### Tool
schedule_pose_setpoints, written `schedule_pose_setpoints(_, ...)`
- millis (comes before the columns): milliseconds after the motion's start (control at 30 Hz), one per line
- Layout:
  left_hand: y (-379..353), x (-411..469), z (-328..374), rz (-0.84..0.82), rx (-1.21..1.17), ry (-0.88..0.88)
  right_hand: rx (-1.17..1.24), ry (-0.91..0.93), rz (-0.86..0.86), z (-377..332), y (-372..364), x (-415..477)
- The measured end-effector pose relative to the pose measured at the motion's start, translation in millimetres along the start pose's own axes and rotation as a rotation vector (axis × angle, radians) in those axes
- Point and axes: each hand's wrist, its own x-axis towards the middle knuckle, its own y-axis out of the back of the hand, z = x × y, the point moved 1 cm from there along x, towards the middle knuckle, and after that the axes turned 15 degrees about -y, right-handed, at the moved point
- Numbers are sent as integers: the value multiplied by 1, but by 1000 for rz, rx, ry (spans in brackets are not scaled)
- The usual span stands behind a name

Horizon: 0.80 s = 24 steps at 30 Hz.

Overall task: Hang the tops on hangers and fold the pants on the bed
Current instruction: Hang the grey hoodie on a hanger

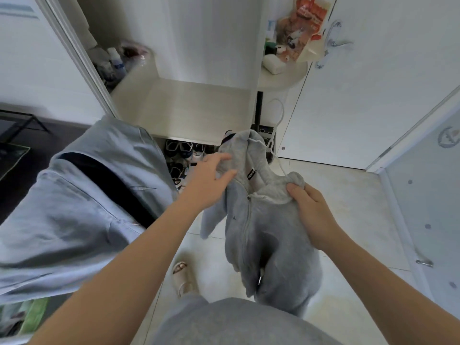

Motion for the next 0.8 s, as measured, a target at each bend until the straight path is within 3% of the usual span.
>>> schedule_pose_setpoints(233,25,6,-23,-11,-151,65,91,51,-30,-43,-64,42)
schedule_pose_setpoints(467,84,40,-36,-90,-318,60,264,71,-176,-129,-123,85)
schedule_pose_setpoints(633,139,70,-34,-193,-280,-59,301,228,-165,-202,-172,107)
schedule_pose_setpoints(800,206,105,-32,-165,-224,-146,309,406,-172,-268,-219,128)
